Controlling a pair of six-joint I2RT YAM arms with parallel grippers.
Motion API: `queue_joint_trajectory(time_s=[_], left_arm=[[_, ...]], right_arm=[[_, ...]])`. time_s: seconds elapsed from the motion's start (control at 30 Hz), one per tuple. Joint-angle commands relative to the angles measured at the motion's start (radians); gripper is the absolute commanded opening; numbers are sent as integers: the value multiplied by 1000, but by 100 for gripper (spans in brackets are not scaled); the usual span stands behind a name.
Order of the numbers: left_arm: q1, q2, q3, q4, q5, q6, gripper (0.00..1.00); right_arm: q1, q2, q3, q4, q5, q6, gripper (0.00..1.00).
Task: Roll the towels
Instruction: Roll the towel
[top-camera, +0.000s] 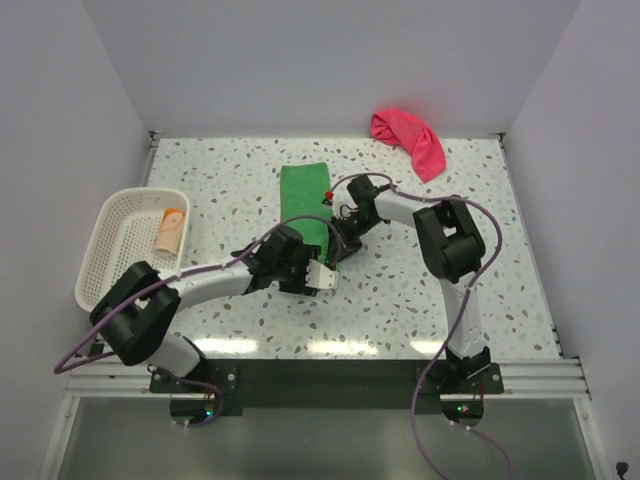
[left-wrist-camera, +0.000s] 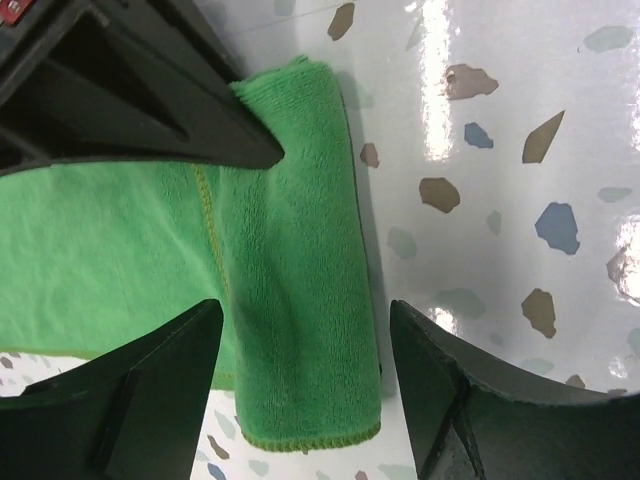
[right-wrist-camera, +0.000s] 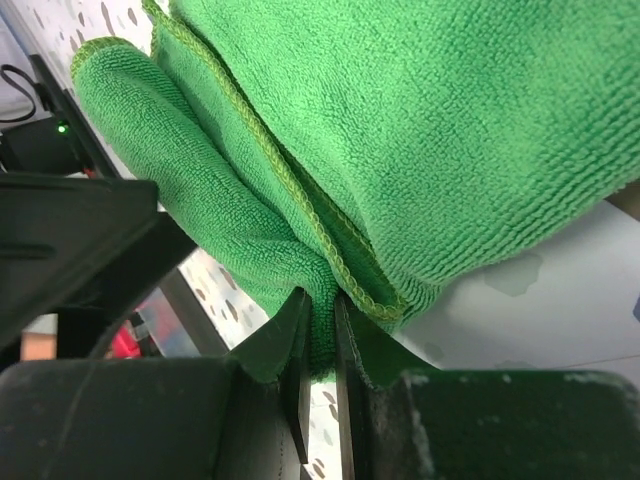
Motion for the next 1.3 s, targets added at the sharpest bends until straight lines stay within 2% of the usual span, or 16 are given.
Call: queue_joint_trajectory(time_s=[0.0,0.07,0.2,0.3,0.4,0.43,0.5,0.53,0.57,0.63,0.73,0.83,0.97,1.07,1.13,1.27], left_arm=[[-30,32,-26,135,-64,83,73],[-34,60,-51,177,-84,112,70],[-31,124,-34,163,-101,98,51],[-8,162,10,114,-60,56,39],[59,230,108,-113,89,11,29],[100,253,183,-226,180,3,26],[142,313,248,-312,261,-29,18],[198,359,342,-454,396,-31,11],[199,359,343,-455,398,-31,11],[206,388,386,-544,471,-15,8],[208,434,441,-654,552,-5,7],[213,498,496,-748,623,-15,7],[223,587,559,-822,664,-54,9],[243,652,614,-877,697,-63,11],[260,710,670,-932,715,-49,13],[294,791,748,-997,735,-32,14]], right_arm=[[8,74,-9,-15,105,-16,1],[10,84,-11,-12,96,-15,1],[8,85,-12,-13,84,-15,1],[2,74,-26,-6,69,-16,1],[-2,38,-53,14,49,-19,6],[-11,21,-63,27,49,-22,12],[-24,-33,-90,36,42,-42,21],[-59,-103,-121,50,32,-70,46],[-59,-104,-121,50,33,-70,47],[-90,-195,-162,62,55,-127,58],[-126,-330,-237,94,116,-205,66],[-137,-477,-323,120,185,-295,68],[-130,-646,-460,249,196,-370,68],[-67,-726,-497,289,226,-433,62],[-12,-736,-511,301,236,-495,57],[88,-697,-476,271,281,-632,56]])
